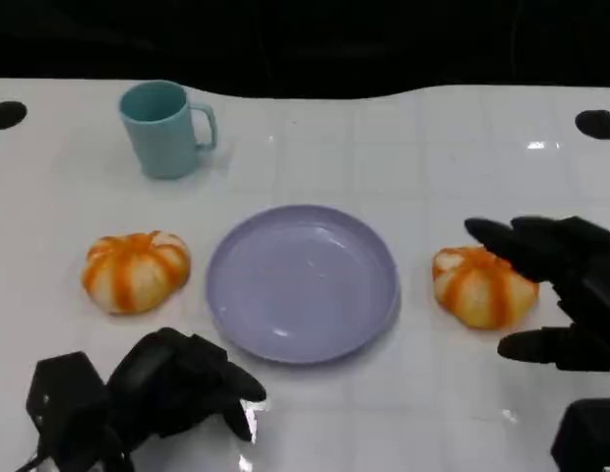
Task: Grasp the bread from the table and place it into the plate.
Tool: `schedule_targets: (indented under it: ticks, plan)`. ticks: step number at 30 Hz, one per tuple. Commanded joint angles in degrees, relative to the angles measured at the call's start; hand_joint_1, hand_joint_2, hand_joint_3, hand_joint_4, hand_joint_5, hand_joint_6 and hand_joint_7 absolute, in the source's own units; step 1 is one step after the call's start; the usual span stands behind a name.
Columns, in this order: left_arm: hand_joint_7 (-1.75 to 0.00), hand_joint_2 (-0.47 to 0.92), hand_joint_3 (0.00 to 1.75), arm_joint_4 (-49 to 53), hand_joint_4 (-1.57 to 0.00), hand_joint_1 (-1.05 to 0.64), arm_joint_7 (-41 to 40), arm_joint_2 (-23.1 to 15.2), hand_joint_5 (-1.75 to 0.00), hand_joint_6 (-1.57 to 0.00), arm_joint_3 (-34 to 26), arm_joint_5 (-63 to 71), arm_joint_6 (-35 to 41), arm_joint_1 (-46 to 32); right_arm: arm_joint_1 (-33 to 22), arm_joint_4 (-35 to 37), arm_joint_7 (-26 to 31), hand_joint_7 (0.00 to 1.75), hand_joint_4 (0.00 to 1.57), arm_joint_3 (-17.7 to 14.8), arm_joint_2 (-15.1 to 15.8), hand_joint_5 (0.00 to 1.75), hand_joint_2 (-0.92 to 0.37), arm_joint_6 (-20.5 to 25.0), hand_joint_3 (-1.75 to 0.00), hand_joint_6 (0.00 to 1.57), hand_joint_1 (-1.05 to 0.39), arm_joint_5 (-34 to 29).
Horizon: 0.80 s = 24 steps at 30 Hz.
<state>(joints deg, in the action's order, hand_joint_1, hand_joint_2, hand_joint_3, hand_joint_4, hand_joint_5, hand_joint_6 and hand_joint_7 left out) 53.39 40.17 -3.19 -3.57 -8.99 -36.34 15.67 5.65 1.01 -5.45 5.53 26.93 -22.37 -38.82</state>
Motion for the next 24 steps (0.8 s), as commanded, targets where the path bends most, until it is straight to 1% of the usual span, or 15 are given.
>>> schedule_targets:
  ticks: [1,5,9,11,14,17,20,24]
  plan:
    - [-0.08,0.92,0.07,0.16,-1.28,-1.05,-0.17,-0.71,-0.97,-1.57,-0.26,-0.19,-0.22,-0.03,4.33,5.21,0.21,0.01,0.19,3.21,0.96,0.19,-0.87,2.16,0.00,0.23,-0.66,-2.95]
    - [-0.08,0.92,0.07,-0.17,-1.27,-1.05,-0.40,-0.79,-0.97,-1.57,-0.19,-0.03,-0.08,-0.26,7.63,9.80,0.73,0.01,0.18,6.02,0.42,0.17,-0.87,4.25,0.00,0.23,-0.64,-4.75]
    - [-0.08,0.92,0.07,-0.19,-1.27,-1.05,-0.07,-0.85,-0.96,-1.57,-0.26,-0.25,0.01,-0.34,11.75,16.89,3.51,0.01,0.20,9.18,-0.78,0.16,-0.85,4.75,0.00,0.23,-0.63,-5.96]
    - [-0.08,0.92,0.07,-0.14,-1.27,-1.05,0.01,-0.85,-0.96,-1.57,-0.30,-0.35,0.20,-0.34,13.12,19.32,4.74,0.01,0.20,10.28,-1.06,0.15,-0.85,4.67,0.00,0.24,-0.62,-6.06]
    - [-0.08,0.92,0.06,-0.37,-1.28,-1.05,-0.19,-0.91,-0.96,-1.57,-0.27,-0.25,0.29,-0.50,17.01,25.93,8.41,0.01,0.21,12.74,-2.37,0.14,-0.85,4.55,0.00,0.24,-0.62,-7.60]
    - [-0.08,0.92,0.06,-0.48,-1.28,-1.05,-0.25,-0.97,-0.96,-1.57,-0.21,-0.11,-0.03,-0.62,20.39,32.03,11.41,0.01,0.22,14.63,-3.44,0.14,-0.86,3.91,0.00,0.24,-0.62,-7.79]
    - [-0.08,0.92,0.06,-0.54,-1.28,-1.05,-0.13,-0.89,-0.96,-1.57,-0.24,-0.24,-0.02,-0.69,23.53,38.32,13.86,0.01,0.23,16.16,-4.64,0.14,-0.87,3.31,0.00,0.25,-0.61,-7.59]
    - [-0.07,0.92,0.06,-0.52,-1.28,-1.05,-0.24,-0.95,-0.96,-1.57,-0.17,-0.04,-0.53,-0.76,26.31,44.80,15.94,0.01,0.26,17.61,-5.77,0.14,-0.89,2.53,-0.01,0.26,-0.60,-6.89]
